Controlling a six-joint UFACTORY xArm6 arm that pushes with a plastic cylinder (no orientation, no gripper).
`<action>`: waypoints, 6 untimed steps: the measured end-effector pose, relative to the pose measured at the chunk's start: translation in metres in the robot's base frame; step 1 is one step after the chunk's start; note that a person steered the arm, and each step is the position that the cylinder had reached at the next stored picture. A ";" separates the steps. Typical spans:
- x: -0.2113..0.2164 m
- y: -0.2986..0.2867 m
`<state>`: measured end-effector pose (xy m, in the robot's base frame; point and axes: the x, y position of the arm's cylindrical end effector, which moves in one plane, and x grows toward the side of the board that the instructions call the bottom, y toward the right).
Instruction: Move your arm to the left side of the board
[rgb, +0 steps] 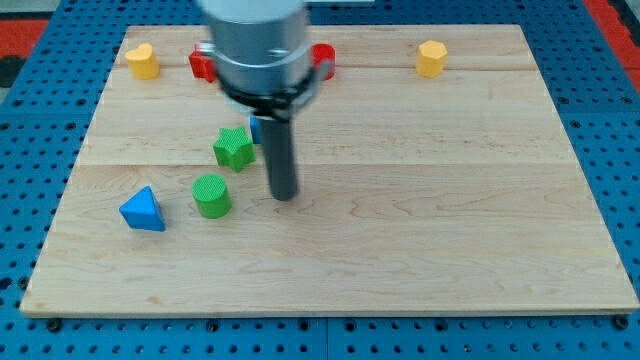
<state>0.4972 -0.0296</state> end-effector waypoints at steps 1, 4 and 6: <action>0.045 -0.038; 0.047 -0.208; 0.034 -0.249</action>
